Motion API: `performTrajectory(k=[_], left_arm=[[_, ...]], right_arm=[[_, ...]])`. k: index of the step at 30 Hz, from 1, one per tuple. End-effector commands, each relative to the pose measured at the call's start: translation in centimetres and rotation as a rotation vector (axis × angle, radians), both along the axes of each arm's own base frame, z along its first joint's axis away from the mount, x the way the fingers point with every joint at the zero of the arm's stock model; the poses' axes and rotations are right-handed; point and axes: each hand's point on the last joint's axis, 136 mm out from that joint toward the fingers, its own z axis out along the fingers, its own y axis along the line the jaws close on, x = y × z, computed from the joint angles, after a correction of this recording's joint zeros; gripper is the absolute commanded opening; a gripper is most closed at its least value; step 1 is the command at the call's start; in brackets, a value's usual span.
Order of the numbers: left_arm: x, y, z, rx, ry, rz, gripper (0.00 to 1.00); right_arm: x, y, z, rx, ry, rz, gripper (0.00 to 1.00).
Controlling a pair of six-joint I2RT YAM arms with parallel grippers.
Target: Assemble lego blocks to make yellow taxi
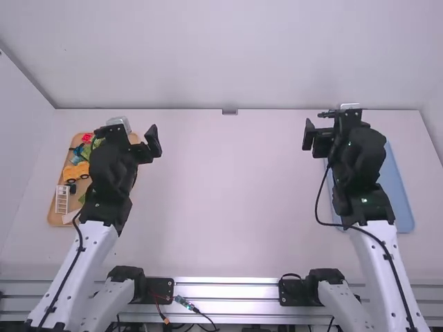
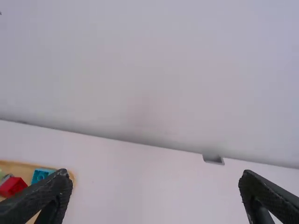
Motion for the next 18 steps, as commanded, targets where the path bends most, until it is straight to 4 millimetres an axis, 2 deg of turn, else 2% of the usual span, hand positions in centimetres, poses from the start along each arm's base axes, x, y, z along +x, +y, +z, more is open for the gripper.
performTrajectory(k=[1, 10, 14, 18], left_arm=[[0.5, 0.1, -0.1, -0.003, 0.013, 0.011, 0.98], [1.5, 1.0, -4.4, -0.081, 0.144, 0.063, 0.99], [1.6, 2.2, -6.7, -0.107, 0.217, 0.127, 0.99], [1.1, 2.9, -7.5, -0.132, 0.249, 0.182, 0.99]], right_arm=[[0.8, 0.0, 1.4, 0.005, -0.005, -0.008, 0.99], [3.1, 0.2, -0.1, -0.001, 0.116, -0.001, 0.99], [4.2, 0.4, -2.2, 0.009, 0.172, -0.002, 0.99], [5.2, 0.4, -4.2, 0.006, 0.222, -0.004, 0.99]])
